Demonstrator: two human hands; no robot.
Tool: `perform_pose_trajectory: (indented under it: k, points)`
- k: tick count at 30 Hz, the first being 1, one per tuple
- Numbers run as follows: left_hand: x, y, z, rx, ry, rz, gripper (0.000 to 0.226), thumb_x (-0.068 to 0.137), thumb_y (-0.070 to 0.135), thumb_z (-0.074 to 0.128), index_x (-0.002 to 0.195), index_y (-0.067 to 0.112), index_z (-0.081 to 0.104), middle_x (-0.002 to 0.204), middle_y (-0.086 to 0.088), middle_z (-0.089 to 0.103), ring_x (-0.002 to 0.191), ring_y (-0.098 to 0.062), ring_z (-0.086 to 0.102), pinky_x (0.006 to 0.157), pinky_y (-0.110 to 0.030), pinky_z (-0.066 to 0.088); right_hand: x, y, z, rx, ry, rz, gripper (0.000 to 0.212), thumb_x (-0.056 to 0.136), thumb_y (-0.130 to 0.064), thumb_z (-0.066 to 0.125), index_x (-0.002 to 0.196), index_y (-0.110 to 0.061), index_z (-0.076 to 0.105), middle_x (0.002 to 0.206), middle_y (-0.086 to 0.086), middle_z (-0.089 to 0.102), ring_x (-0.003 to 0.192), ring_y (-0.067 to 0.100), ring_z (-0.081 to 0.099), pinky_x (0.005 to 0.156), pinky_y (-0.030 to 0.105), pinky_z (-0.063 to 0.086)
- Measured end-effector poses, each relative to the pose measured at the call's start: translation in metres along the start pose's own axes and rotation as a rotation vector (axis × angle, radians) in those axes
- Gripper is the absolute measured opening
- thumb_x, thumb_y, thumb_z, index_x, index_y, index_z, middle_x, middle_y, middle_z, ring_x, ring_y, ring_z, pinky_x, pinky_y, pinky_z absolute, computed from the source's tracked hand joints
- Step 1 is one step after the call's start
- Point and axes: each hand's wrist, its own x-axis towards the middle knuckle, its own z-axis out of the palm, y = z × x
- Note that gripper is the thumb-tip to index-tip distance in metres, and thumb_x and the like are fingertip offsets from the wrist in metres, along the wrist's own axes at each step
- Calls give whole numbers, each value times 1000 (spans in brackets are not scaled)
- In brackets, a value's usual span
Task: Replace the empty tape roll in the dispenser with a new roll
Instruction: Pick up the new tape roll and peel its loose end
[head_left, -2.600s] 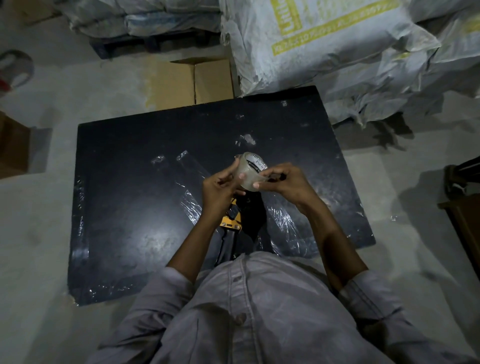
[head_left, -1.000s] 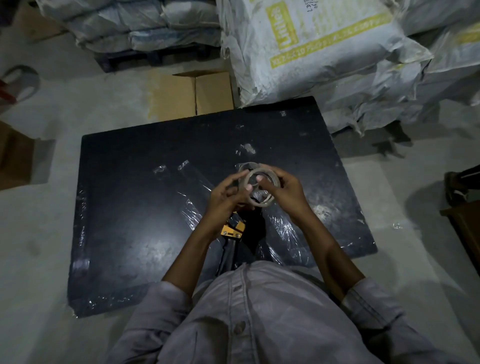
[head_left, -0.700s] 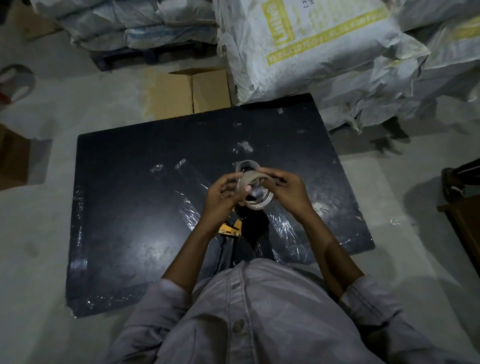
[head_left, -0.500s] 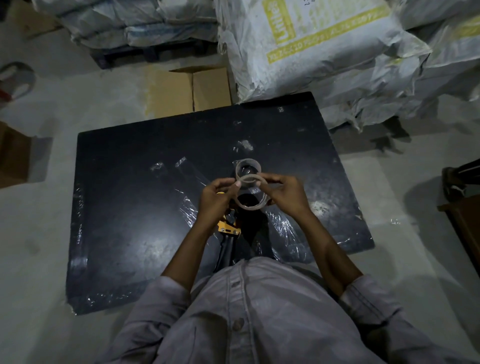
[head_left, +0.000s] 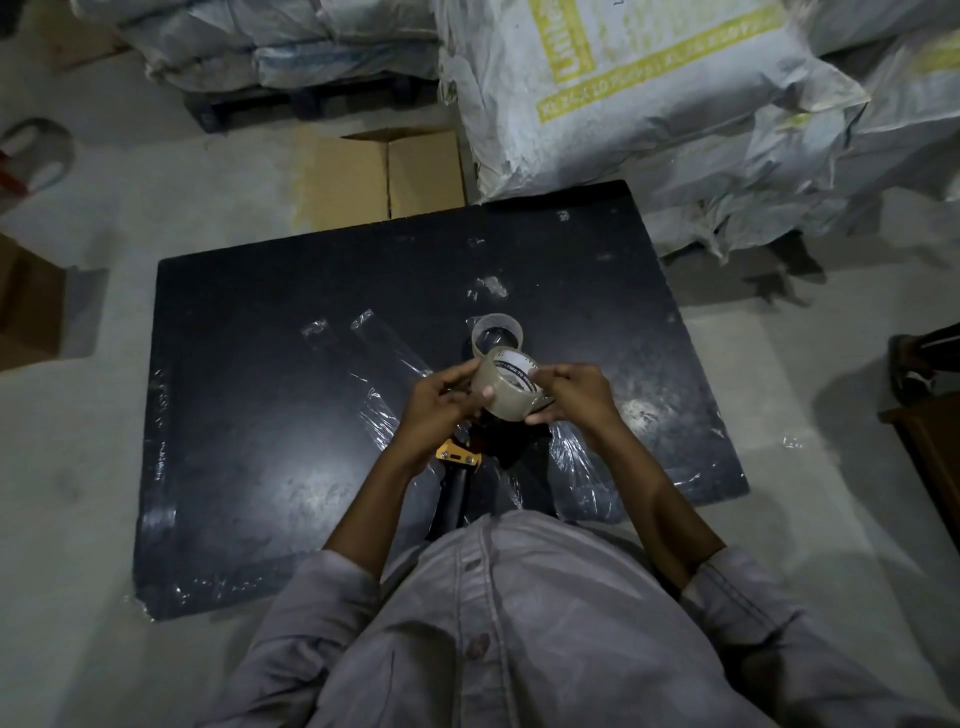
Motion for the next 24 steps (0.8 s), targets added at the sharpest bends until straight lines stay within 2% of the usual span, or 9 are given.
perform_pose_trajectory:
  k: [2,5,9,11,13,16,19,21,24]
  points:
    - [-2,2,4,17,-1,42,68,88,4,91,150,16,66,137,1,76,113,-8,77,90,-28,65,-2,-1,-1,38,-25,14,23,106,-7,73,121,10,76,92,29,77,52,27,77,51,29,65]
    - [-3,3,7,-6,11,88,72,81,6,97,144,21,66,137,0,74,122,-14,75,96,-35,66,-1,-1,-3,44,-99,15,26,107,-7,71,122,14,76,96,32,78,62,31,81,59,29,68]
    - [-4,11,12,-162,58,69,60,89,4,90,141,10,62,132,-11,74,111,-23,76,78,-31,64,-6,-3,2,69,-196,-21,30,111,-24,70,129,-2,79,108,29,77,80,29,82,71,35,71]
    - [-4,14,16,-295,81,-10,52,90,18,89,136,9,65,120,-9,75,97,-21,77,79,-40,66,-9,-4,7,58,-191,-179,29,114,-36,64,136,-23,78,126,15,76,100,24,80,78,35,69]
    - [-4,16,17,-412,78,-105,49,95,37,83,132,9,66,102,-4,76,86,-18,76,92,-56,65,-11,-5,8,38,-174,-388,26,112,-39,66,130,-27,81,135,11,71,118,20,73,92,38,64]
    - [-10,29,18,-444,40,-182,52,106,55,64,134,12,72,102,-4,83,100,-28,79,99,-58,62,-13,-9,7,-28,-195,-532,13,100,-31,83,108,-20,85,115,16,77,105,19,73,92,36,59]
    - [-12,40,19,-457,54,-262,55,105,62,63,128,15,76,99,-5,85,97,-29,81,88,-51,66,-17,-14,8,3,-254,-507,8,100,-9,82,96,-15,83,90,0,82,86,9,74,82,25,59]
    - [-11,44,19,-513,57,-369,61,101,65,67,128,11,75,98,-9,83,94,-32,80,78,-49,68,-18,-14,7,26,-290,-484,10,101,-4,79,98,-13,83,91,-1,83,86,10,75,82,24,60]
    - [-10,47,22,-664,17,-545,71,104,66,60,131,0,68,103,-24,72,66,-33,77,48,-34,64,-20,-15,5,54,-348,-479,9,102,-4,78,107,-8,83,101,12,84,92,21,76,84,30,63]
